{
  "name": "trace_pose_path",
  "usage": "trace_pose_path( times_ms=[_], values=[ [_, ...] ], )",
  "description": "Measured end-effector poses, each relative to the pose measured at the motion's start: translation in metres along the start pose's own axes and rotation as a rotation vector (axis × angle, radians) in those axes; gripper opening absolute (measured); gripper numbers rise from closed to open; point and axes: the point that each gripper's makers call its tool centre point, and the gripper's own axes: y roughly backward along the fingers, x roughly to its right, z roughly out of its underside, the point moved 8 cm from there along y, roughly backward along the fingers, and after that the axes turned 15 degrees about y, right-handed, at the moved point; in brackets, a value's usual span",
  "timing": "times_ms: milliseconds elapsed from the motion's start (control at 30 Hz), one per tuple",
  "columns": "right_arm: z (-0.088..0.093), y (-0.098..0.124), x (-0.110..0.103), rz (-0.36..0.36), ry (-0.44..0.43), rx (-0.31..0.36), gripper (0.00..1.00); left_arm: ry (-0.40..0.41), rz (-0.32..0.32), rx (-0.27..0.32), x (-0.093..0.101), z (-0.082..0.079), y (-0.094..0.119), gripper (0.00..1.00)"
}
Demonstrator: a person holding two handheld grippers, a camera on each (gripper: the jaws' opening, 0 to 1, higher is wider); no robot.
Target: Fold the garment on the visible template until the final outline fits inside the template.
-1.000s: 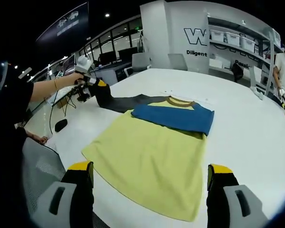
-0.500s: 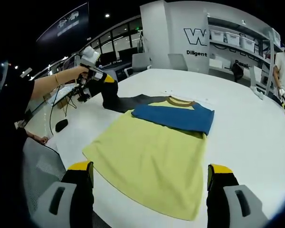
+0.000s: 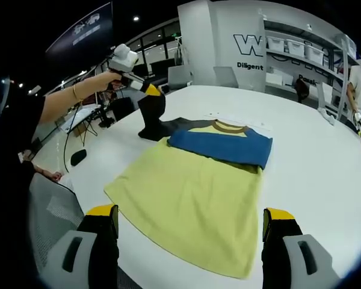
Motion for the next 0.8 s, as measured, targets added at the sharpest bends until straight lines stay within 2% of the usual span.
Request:
trace_pose_path(
  times_ms=[400,667,800],
  values=[
    [0.004,0.002,0.002,0.0,-0.009,-0.005,0.99,0.002,0.107,0.033,0.047,-0.028,-0.024,0.0],
    [0.004,0.001,0.001,-0.001,-0.009,-0.006,0.99,-0.016,0.163,0.029,0.074,-0.046,-0.039,0.0],
    [0.006,0.0,0.002,0.001,-0.011,-0.007,0.99,0.0,0.195,0.033,0.086,-0.053,-0.045,0.0]
  ],
)
